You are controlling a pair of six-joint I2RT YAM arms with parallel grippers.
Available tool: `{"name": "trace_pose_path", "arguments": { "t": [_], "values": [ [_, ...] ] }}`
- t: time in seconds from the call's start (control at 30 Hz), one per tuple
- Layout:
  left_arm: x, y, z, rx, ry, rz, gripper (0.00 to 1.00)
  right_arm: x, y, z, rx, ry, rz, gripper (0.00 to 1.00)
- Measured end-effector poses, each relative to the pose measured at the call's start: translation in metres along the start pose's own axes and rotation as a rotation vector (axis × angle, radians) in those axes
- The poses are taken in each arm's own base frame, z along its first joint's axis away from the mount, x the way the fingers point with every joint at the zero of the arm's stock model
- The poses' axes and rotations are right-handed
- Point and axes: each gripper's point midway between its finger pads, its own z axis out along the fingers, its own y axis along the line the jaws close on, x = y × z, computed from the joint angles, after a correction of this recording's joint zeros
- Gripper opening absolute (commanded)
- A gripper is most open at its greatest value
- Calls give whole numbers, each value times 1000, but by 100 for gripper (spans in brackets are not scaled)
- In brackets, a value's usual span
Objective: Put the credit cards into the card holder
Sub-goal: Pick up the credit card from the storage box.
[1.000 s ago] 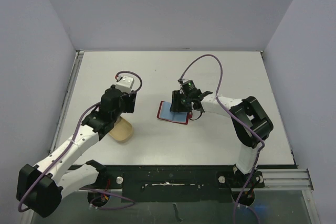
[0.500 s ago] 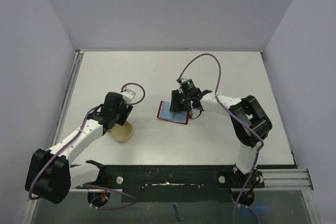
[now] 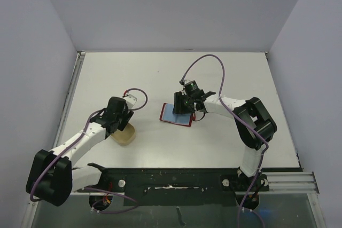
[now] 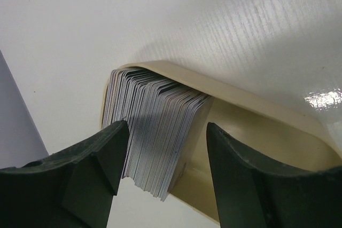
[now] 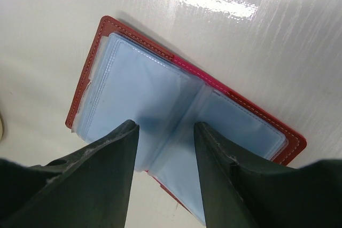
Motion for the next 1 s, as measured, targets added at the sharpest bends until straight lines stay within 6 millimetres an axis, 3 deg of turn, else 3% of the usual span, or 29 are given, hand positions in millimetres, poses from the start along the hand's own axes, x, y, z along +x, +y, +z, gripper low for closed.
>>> {"name": "trace_pose_path", "arguments": {
  "t": [0.27,1.0],
  "values": [
    [8,7,3,-57,45,45,48,0,0,0,-1,1,0,47],
    [1,8,-3,-75,17,76,27,0,0,0,-3,1,0,47]
  ]
}}
